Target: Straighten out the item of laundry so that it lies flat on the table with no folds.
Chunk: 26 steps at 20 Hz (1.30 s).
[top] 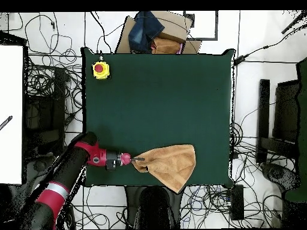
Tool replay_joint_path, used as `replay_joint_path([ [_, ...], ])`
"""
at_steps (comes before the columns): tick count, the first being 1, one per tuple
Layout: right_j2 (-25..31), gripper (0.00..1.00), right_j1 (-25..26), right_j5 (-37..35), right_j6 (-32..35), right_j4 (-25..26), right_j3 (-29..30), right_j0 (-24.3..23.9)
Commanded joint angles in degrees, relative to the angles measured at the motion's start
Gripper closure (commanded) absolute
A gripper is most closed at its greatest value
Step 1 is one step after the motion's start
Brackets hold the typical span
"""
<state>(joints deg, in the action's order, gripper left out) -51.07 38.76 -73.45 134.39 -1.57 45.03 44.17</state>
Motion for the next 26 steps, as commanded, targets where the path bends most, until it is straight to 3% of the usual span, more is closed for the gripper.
replay_joint_path([
  [1,0.96,0.0,1.72,2.44,21.97,-2.39,-2.01,-1.53],
  [15,0.02,0.0,1.66,1.8,26.16,-1.37,-3.02,-0.62],
  [16,0.18,1.0,1.59,1.76,26.31,-1.12,-3.07,-0.64],
  [26,0.57,1.0,1.45,1.95,26.81,-0.74,-2.53,-0.14],
])
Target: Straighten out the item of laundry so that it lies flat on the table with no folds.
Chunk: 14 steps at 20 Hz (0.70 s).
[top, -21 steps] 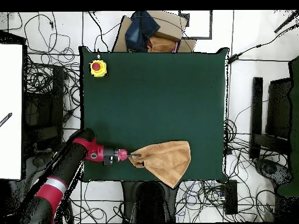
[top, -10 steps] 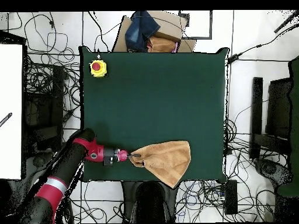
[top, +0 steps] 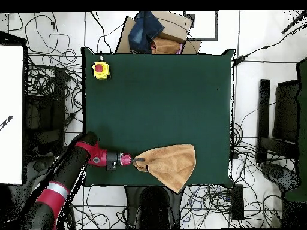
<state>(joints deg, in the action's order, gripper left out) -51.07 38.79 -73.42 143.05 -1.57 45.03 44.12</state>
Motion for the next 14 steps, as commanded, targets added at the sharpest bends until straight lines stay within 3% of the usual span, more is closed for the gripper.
replay_joint_path([
  [1,0.6,1.0,1.39,1.91,18.1,-0.76,-2.54,-0.11],
  [5,1.49,1.0,1.68,4.91,14.49,0.17,-4.16,-1.59],
  [11,-1.61,1.0,0.01,3.9,18.21,0.38,-3.11,-2.7],
  [14,-2.91,1.0,-1.3,4.58,16.47,1.51,-3.39,-4.14],
])
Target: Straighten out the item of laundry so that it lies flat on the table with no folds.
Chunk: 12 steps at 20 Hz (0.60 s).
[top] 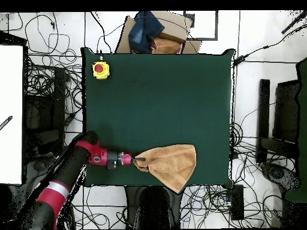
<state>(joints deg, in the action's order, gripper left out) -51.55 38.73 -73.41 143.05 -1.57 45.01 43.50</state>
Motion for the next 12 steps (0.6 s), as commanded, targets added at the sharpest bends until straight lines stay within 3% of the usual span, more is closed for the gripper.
replay_joint_path([
  [1,-3.58,1.0,-1.56,3.85,15.76,2.06,-4.0,-4.35],
  [7,-6.18,1.0,-2.41,3.49,14.9,2.34,-6.31,-7.66],
  [12,-8.31,1.0,-1.74,0.46,14.98,1.5,-11.77,-11.48],
])
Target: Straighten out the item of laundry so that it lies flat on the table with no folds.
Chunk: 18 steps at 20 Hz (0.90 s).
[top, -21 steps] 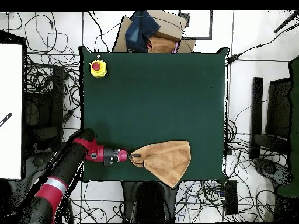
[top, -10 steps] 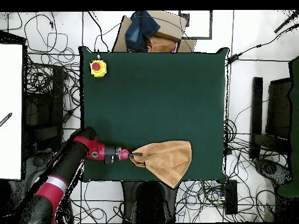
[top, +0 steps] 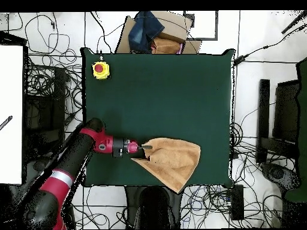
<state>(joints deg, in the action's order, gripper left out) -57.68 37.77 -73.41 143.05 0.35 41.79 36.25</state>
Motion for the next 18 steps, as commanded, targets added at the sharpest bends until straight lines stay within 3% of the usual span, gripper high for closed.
replay_joint_path([
  [1,-3.18,1.0,-0.45,-0.2,15.35,-0.56,-10.32,-5.3],
  [9,-5.7,1.0,0.97,-0.32,18.24,-0.43,-14.15,-7.21],
  [18,-7.27,1.0,-1.83,1.58,17.11,2.17,-11.62,-7.02],
])
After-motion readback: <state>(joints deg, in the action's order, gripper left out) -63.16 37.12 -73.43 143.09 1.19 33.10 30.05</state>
